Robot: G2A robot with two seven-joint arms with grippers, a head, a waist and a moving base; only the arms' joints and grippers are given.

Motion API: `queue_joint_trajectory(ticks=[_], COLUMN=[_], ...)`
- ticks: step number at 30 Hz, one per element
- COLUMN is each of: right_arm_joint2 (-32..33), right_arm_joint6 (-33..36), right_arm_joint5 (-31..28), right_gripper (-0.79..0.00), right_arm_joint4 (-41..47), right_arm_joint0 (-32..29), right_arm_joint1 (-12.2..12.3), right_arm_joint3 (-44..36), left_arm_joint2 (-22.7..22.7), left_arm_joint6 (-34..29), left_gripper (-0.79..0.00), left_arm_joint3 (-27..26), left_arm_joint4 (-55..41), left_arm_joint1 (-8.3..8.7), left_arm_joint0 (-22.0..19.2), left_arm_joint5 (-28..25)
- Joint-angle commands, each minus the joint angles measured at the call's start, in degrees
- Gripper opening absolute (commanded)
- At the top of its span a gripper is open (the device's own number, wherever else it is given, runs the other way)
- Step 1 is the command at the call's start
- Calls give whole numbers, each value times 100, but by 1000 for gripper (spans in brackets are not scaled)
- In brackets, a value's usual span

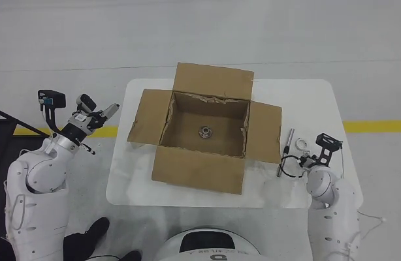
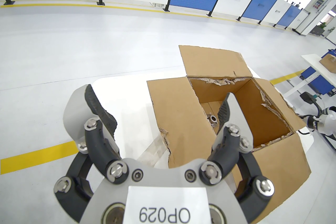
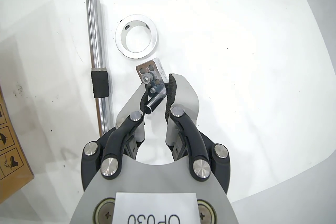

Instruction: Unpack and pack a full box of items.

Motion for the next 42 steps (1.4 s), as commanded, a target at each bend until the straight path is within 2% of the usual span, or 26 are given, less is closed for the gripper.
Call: queue_joint_trajectory(ticks=[1, 6, 13, 17, 26, 30, 32, 34, 36, 42], right_arm_joint2=[79, 379, 543, 643, 643, 561, 439, 250, -94, -1573], right_arm_joint6=[-136, -807, -1455, -1188, -1188, -922, -711, -418, -164, 272], right_arm_joint5=[-35, -400, -1730, -2409, -2409, -3261, -3411, -3301, -3023, -2276], right_gripper=[-785, -785, -785, -785, -785, -785, -785, -785, -785, -785], right_arm_joint4=[165, 1079, 2590, 3044, 3044, 3861, 4153, 4184, 3821, 2395], right_arm_joint0=[-176, -773, -1554, -1740, -1740, -1722, -1731, -1700, -1615, -889], right_arm_joint1=[-1, -26, -40, 5, 5, 56, 77, 101, 119, 152], right_arm_joint3=[-198, -934, -1748, -1929, -1929, -1996, -2290, -2649, -3035, -3062], left_arm_joint2=[0, 0, 0, 0, 0, 0, 0, 0, 0, 0], left_arm_joint6=[-4, -4, -4, -4, -4, -4, -4, -4, -4, -4], left_gripper=[0, 0, 0, 0, 0, 0, 0, 0, 0, 0], left_arm_joint3=[0, 0, 0, 0, 0, 0, 0, 0, 0, 0], left_arm_joint4=[-2, -2, -2, -2, -2, -2, -2, -2, -2, -2], left_arm_joint1=[0, 0, 0, 0, 0, 0, 0, 0, 0, 0], left_arm_joint0=[0, 0, 0, 0, 0, 0, 0, 0, 0, 0], left_arm_joint5=[0, 0, 0, 0, 0, 0, 0, 0, 0, 0])
